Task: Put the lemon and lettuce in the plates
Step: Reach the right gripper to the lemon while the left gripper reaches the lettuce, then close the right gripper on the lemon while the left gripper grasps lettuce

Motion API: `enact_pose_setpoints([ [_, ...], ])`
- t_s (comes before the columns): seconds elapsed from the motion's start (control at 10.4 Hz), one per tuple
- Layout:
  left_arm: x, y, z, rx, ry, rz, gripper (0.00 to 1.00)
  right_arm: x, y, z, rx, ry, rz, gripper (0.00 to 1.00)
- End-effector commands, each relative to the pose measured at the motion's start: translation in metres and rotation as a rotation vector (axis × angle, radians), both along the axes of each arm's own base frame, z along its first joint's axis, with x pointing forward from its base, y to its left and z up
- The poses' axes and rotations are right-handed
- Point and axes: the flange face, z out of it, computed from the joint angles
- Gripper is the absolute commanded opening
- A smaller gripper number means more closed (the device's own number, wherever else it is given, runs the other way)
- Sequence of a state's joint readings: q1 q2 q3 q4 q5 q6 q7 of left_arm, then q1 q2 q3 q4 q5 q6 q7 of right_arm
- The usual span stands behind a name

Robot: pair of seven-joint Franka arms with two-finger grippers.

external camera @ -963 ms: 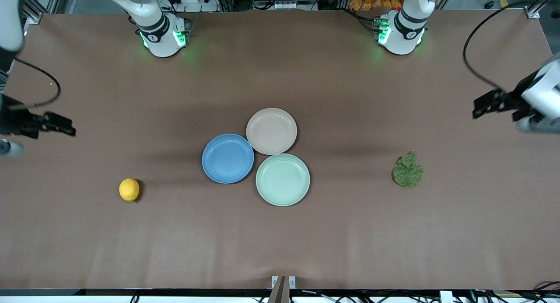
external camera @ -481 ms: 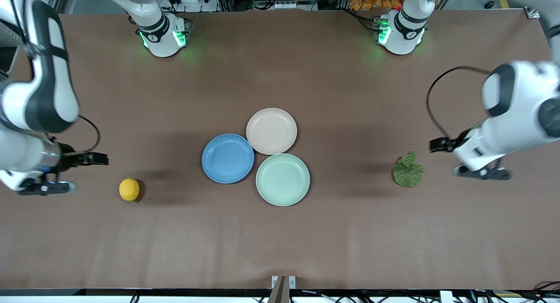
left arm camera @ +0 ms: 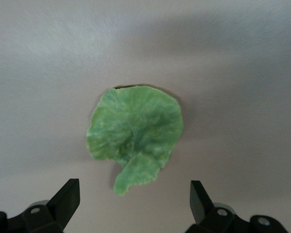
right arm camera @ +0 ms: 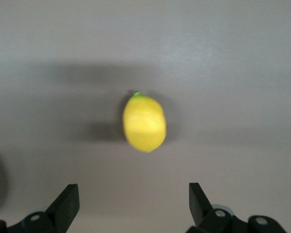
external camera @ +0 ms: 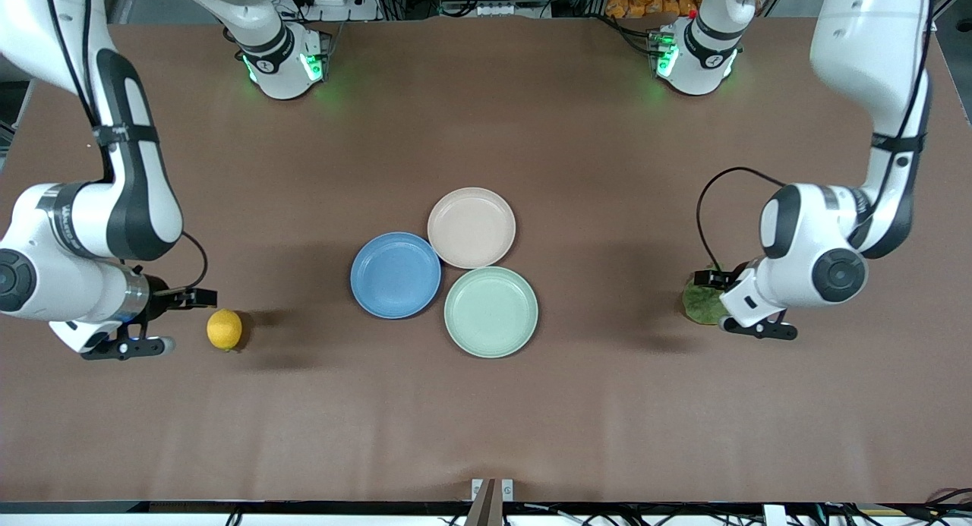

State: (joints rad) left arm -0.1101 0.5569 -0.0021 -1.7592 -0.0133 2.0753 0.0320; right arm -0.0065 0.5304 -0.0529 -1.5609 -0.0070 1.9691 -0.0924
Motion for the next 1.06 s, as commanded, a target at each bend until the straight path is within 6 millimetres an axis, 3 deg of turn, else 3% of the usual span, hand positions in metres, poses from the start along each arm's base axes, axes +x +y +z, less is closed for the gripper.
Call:
enact_pose_setpoints([
  [0.0, -0.006, -0.01, -0.036, -0.031, 0.018, 0.019, 0.98, -0.012, -0.001, -0.047, 0.006, -0.012, -0.001, 1.0],
  [0.29, -0.008, -0.013, -0.051, -0.025, 0.003, 0.002, 0.69, -0.02, 0.008, -0.097, 0.038, 0.001, 0.027, 1.0],
  [0.48, -0.007, -0.007, -0.054, -0.023, 0.002, 0.002, 0.58, -0.022, 0.005, -0.11, 0.1, 0.008, 0.054, 1.0],
  [0.58, -0.007, -0.004, -0.057, -0.022, 0.001, 0.004, 0.46, -0.023, -0.002, -0.115, 0.106, 0.01, 0.055, 1.0],
  [0.77, -0.007, 0.002, -0.058, -0.028, -0.001, -0.005, 0.11, -0.022, 0.001, -0.118, 0.103, 0.01, 0.061, 1.0],
  [0.87, -0.007, 0.007, -0.061, -0.028, 0.001, 0.003, 0.0, -0.023, -0.003, -0.126, 0.102, 0.01, 0.054, 1.0],
  [0.96, -0.007, 0.008, -0.065, -0.028, 0.004, 0.006, 0.0, -0.023, -0.004, -0.131, 0.101, 0.013, 0.052, 1.0],
])
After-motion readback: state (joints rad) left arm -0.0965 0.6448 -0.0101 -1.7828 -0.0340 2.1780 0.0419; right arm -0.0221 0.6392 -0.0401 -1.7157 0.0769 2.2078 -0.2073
